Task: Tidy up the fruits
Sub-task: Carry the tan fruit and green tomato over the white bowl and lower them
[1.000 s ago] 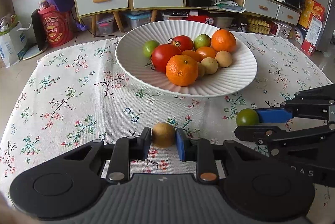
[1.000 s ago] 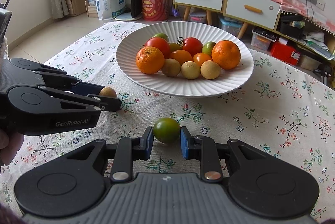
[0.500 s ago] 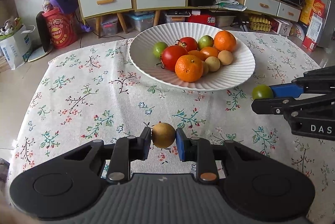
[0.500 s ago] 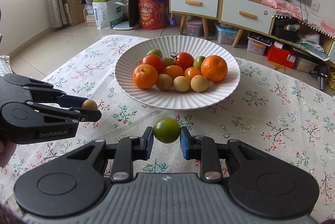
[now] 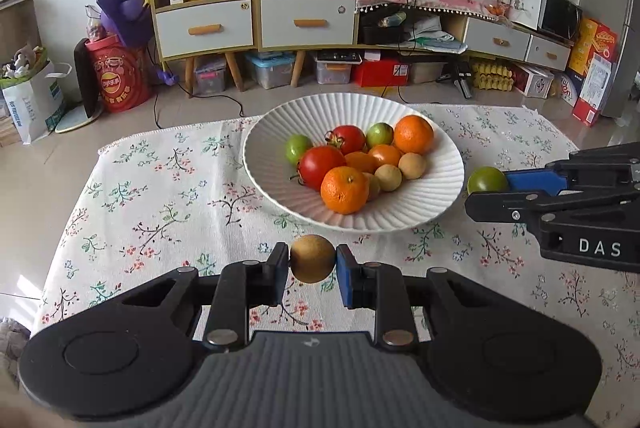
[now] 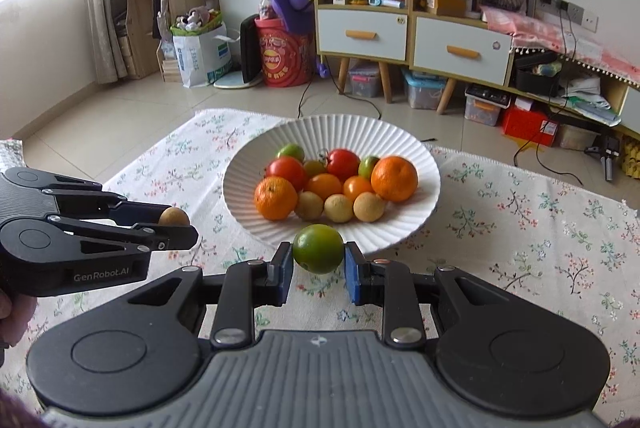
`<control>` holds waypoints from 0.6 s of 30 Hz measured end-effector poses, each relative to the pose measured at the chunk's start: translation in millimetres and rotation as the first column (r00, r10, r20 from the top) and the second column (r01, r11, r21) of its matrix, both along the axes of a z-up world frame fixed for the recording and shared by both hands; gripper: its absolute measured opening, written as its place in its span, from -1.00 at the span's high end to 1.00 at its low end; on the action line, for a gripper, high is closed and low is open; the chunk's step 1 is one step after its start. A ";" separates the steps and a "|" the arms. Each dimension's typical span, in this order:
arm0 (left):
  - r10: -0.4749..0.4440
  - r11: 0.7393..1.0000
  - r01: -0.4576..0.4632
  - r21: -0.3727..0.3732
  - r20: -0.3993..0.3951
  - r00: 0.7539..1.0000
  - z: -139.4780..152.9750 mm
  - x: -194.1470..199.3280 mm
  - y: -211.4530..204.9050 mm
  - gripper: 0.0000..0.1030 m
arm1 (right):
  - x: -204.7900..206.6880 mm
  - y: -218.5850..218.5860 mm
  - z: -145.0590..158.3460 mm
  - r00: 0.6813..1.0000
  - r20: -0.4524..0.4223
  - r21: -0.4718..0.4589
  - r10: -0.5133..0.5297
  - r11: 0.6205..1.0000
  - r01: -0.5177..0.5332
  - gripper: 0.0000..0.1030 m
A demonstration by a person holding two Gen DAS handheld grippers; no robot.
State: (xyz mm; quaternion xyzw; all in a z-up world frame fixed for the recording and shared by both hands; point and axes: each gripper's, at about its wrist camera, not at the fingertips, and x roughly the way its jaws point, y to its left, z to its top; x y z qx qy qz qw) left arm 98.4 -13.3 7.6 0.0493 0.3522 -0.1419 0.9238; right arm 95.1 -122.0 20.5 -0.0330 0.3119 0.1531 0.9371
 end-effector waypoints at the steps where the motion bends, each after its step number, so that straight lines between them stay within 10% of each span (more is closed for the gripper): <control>1: 0.007 1.000 -0.007 -0.006 0.006 1.000 2.1 2.8 -0.1 0.68 | 1.9 -0.7 1.9 1.000 0.007 0.008 -0.005 1.000 0.005 0.53; 18: 0.068 0.993 -0.065 -0.100 0.030 0.997 11.7 76.1 -12.7 0.68 | 63.2 -23.8 0.4 0.993 -0.007 0.104 -0.114 0.988 0.114 0.52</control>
